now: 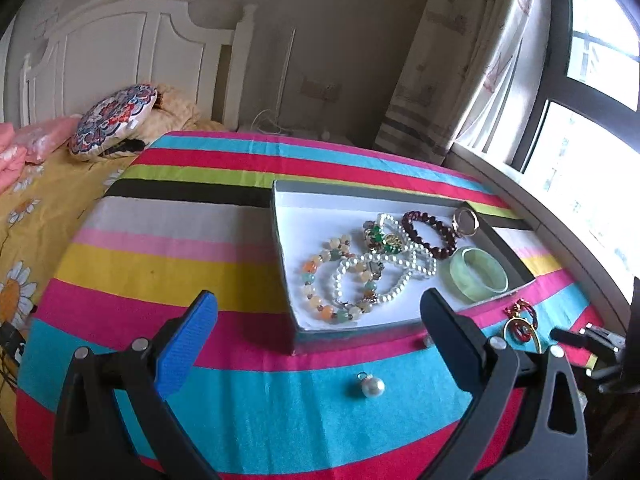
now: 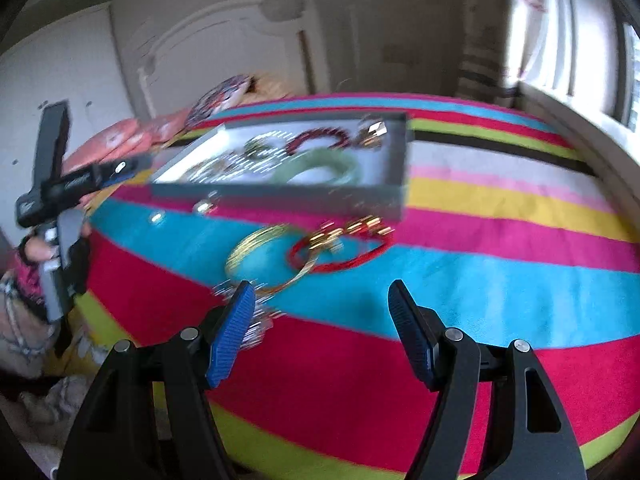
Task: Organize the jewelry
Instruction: 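Withdraw both grippers from the tray toward the remaining jewelry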
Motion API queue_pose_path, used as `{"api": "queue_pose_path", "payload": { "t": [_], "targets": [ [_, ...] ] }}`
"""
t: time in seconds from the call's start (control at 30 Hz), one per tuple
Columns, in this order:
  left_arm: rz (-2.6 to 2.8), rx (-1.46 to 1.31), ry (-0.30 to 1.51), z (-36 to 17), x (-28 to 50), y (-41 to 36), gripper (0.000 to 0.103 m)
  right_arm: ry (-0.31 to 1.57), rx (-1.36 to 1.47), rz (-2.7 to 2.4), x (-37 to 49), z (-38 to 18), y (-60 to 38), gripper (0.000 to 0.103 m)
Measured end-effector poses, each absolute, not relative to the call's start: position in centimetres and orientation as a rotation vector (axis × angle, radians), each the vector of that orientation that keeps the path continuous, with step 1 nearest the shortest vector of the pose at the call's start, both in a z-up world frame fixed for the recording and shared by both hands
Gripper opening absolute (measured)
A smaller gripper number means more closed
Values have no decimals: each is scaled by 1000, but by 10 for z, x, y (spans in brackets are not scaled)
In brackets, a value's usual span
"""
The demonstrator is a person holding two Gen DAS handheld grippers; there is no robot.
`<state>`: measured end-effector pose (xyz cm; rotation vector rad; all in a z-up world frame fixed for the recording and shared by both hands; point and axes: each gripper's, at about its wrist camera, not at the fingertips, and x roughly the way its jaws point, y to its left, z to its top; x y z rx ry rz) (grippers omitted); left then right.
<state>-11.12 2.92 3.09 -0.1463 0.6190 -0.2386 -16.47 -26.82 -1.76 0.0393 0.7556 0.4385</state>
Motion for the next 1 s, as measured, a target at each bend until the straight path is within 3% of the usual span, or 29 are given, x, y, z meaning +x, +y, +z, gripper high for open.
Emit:
{"api": "queue_pose_path", "payload": {
  "t": [0.23, 0.67, 0.73, 0.8, 1.0],
  "targets": [
    [-259, -149, 600, 33, -114, 28, 100, 800, 220, 512, -155, -20, -277, 65],
    [-260, -151, 596, 33, -114, 27, 100, 728, -159, 506, -173, -27, -218, 64],
    [-260, -151, 596, 32, -114, 27, 100, 712, -193, 499, -175, -29, -216, 56],
    [-260, -151, 596, 32, -114, 27, 100, 712, -184, 532, -178, -27, -217, 34],
    [-261, -151, 595, 32, -114, 27, 100, 701, -180, 585, -185, -26, -222, 33]
  ]
}}
